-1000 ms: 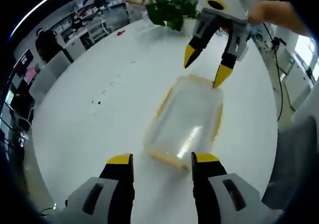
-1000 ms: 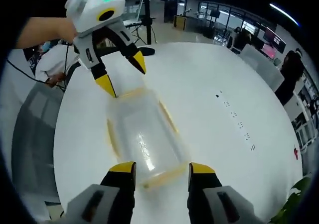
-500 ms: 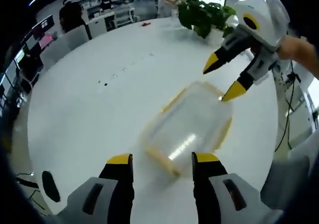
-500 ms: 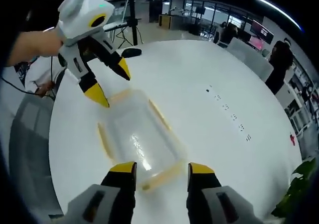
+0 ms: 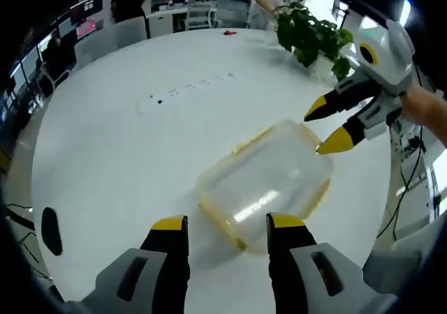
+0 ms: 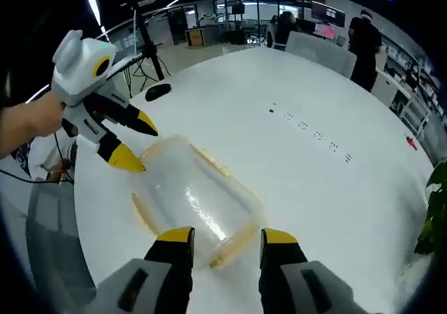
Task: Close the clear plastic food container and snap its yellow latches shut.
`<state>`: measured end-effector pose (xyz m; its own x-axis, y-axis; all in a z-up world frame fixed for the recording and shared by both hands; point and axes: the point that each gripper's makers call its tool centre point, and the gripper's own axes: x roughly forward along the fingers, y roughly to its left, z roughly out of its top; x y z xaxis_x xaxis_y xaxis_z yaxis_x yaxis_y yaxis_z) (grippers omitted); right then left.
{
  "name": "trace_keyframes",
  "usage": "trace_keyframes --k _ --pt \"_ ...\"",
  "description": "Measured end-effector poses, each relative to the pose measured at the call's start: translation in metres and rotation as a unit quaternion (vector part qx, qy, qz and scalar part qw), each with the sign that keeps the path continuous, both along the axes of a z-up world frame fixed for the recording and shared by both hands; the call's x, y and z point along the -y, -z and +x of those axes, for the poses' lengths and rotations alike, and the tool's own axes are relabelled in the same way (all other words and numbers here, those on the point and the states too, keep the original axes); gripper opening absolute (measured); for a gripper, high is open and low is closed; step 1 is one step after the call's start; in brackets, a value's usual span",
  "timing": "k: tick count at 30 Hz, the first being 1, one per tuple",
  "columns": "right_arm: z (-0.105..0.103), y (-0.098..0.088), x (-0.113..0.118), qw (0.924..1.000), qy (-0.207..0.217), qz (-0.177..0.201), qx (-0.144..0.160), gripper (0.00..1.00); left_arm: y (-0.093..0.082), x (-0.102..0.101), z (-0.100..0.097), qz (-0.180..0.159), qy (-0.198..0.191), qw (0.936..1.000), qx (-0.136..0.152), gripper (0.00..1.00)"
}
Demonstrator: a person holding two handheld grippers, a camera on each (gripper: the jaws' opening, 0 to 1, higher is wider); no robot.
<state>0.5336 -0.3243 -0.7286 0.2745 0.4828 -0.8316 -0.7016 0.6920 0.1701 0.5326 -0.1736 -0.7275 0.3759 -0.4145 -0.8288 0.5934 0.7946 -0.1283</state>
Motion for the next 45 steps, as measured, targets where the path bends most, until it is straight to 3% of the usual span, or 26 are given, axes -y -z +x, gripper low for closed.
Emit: trace_keyframes --k 3,5,26,39,45 --pt "-0.001 0.004 0.003 0.9999 0.013 0.003 -0.005 0.34 0.001 0.002 -0.001 -0.023 -0.014 0.9996 -0.011 0.40" --pt "-0.004 0.004 -0.001 0.9993 0.025 0.021 -0.016 0.33 0.003 0.001 0.000 -0.020 -0.015 0.9996 -0.012 0.40" --pt "-0.008 0.007 -0.003 0.9928 0.078 0.061 -0.068 0.31 0.006 0.009 -0.004 -0.072 -0.040 0.9958 -0.040 0.34" --pt "-0.008 0.008 -0.004 0.9921 0.078 0.062 -0.076 0.29 0.012 0.009 -0.004 -0.120 -0.072 0.9864 -0.087 0.34" --pt "-0.009 0.008 -0.005 0.9926 0.072 0.060 -0.077 0.28 0.012 0.010 -0.004 -0.119 -0.058 0.9876 -0.084 0.33"
